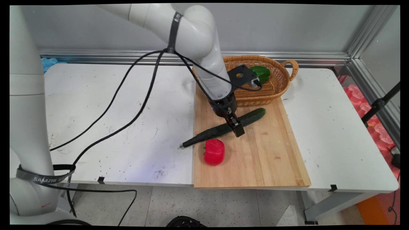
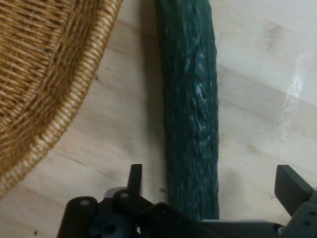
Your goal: Pick up the cucumber from the cutting board, then place the picked object in the vegetable basket
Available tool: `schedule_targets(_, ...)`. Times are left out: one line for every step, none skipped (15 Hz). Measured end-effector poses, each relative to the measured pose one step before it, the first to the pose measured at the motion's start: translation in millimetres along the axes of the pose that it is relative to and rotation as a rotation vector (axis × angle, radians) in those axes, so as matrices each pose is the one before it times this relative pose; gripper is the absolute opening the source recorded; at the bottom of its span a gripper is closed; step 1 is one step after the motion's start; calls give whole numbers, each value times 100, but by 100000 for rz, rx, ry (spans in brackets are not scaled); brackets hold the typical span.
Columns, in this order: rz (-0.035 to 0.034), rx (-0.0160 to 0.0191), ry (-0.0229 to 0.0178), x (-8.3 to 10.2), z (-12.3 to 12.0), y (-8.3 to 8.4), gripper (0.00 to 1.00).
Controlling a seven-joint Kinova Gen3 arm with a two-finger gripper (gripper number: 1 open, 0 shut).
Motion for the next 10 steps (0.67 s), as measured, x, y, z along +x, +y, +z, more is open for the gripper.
schedule_targets(519, 79, -547, 35, 347, 50, 100)
schedule_targets(612, 106, -384, 55, 286, 29, 100)
schedule_targets(487, 85, -287, 57, 218, 17, 0)
schedule_targets(635, 187, -269, 39, 215, -33, 0)
schedule_targets(722, 144, -192, 52, 179, -51, 0)
schedule_targets(717, 81, -108, 58, 131, -30, 0)
schedule_targets(678, 80, -42, 41, 91, -49, 0)
schedule_targets(664, 61, 16, 52, 43, -61, 0)
schedule_targets(638, -7, 178, 60, -40, -54, 0)
schedule_targets(679, -4, 190, 40, -107, -32, 0)
